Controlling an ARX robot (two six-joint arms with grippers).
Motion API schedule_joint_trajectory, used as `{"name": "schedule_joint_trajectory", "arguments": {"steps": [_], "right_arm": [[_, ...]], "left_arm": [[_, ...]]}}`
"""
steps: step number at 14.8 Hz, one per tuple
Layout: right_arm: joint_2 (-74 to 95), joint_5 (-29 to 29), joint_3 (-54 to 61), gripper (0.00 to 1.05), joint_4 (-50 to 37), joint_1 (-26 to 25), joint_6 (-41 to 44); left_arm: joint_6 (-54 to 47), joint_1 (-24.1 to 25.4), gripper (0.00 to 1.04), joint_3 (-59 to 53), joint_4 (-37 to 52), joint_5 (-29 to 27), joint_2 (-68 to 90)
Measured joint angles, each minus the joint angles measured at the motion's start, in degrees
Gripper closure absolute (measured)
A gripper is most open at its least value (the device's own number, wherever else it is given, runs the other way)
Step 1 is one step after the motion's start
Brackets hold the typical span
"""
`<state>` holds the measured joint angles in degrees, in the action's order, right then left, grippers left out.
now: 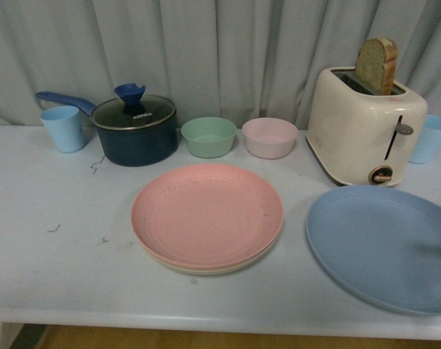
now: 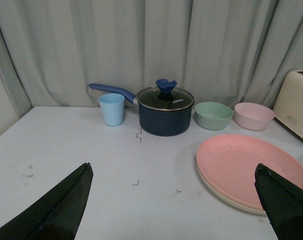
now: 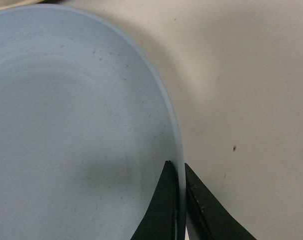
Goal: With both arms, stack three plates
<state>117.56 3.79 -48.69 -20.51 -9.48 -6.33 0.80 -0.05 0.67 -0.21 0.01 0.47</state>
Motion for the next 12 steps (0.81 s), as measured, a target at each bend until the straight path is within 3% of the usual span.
{"name": "schedule_joint_trajectory", "arguments": {"steps": [5,8,9,11,12], "right_arm": [[-21.92,15.43,14.43,1.02,-5.97,-3.93,-3.91],[-24.04,8.55,8.68,1.02,-9.57,2.58,-12.09],[-17.03,1.62,4.87,1.02,-7.69,8.79,-18.45],[-6.51,-5.29,-4.63,1.02,0.87,23.82,-29.51],[-2.89,-7.87,-7.48,1.02,5.05,26.64,-31.71]], "left_arm": [[0.00,0.00,0.07,0.00,0.02,-0.02,0.00],[0.00,0.00,0.07,0.00,0.02,-0.02,0.00],[0.00,0.00,0.07,0.00,0.02,-0.02,0.00],[0.00,0.00,0.07,0.00,0.02,-0.02,0.00],[0.00,0.00,0.07,0.00,0.00,0.00,0.00]]}}
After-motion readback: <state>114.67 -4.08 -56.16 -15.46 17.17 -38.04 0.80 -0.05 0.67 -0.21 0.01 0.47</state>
